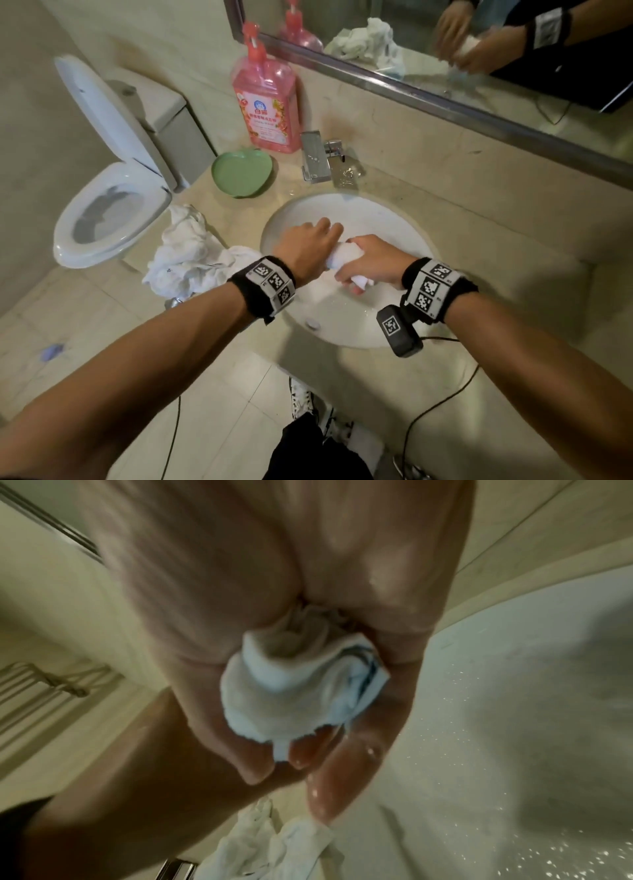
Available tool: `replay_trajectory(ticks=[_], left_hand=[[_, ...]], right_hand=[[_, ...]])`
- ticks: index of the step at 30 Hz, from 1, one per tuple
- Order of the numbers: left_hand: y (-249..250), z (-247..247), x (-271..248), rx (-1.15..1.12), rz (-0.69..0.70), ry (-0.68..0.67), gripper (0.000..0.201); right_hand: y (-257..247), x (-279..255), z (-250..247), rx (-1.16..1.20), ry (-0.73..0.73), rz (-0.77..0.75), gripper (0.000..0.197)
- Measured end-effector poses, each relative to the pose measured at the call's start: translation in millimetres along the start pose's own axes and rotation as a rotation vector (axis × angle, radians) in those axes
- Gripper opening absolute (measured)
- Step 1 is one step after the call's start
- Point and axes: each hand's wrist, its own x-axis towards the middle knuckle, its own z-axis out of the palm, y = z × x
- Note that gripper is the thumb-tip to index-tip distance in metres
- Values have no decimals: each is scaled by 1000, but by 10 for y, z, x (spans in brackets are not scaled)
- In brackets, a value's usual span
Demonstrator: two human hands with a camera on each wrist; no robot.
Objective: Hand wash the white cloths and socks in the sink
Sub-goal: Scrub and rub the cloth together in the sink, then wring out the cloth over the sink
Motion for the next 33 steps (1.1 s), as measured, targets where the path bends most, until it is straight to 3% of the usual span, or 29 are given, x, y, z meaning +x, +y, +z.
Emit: replay_trajectory(ticks=[2, 4, 7, 11, 15, 22, 28, 30, 33], left_hand=[[-53, -119, 62, 19, 3, -21, 29], [-86, -179, 75, 21, 35, -51, 21], [-104, -209, 68, -16, 72, -115, 26], [-32, -206, 22, -153, -23, -220, 38], [72, -16, 13, -275, -96, -334, 28], [98, 236, 21, -418, -197, -461, 20], [54, 213, 107, -533, -161, -640, 29], [-7, 167, 132, -483, -140, -573, 40], [-90, 87, 66, -383, -99, -195, 65]], right_hand=[[-21, -22, 17, -4, -29, 6, 40], [-29, -36, 33, -47, -13, -11, 38], [-60, -39, 37, -267, 50, -55, 31], [-59, -2, 34, -720, 129, -117, 32], [103, 133, 158, -1100, 190, -205, 22], [303, 252, 280, -1259, 294, -279, 15], [388, 227, 226, -1168, 307, -276, 39], [378, 206, 186, -1009, 269, -285, 43], [266, 164, 88, -721, 249, -209, 39]])
